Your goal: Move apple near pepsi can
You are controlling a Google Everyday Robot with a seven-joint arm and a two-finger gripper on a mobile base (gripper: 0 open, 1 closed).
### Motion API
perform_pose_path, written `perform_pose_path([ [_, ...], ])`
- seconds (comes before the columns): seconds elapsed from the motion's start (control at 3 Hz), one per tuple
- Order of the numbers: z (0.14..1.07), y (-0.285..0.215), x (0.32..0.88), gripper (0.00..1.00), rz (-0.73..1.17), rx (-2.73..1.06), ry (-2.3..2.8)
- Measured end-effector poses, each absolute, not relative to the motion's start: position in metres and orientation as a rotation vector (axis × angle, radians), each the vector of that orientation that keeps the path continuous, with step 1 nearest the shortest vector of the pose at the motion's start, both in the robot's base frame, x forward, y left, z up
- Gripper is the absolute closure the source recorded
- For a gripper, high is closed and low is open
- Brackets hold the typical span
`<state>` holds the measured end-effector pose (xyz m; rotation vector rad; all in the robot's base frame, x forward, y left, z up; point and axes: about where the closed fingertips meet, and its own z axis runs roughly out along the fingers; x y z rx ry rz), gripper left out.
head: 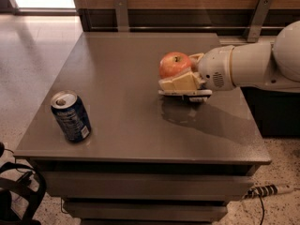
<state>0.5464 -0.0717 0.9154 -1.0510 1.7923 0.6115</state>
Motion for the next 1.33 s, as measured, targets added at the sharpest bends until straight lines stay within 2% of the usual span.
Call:
perform_pose_path([
  [0.67, 0.856, -0.004, 0.479, 1.00, 0.760, -1.178, 1.762],
  [1.33, 0.825, 0.045, 0.460, 1.00, 0.823, -1.217, 1.697],
])
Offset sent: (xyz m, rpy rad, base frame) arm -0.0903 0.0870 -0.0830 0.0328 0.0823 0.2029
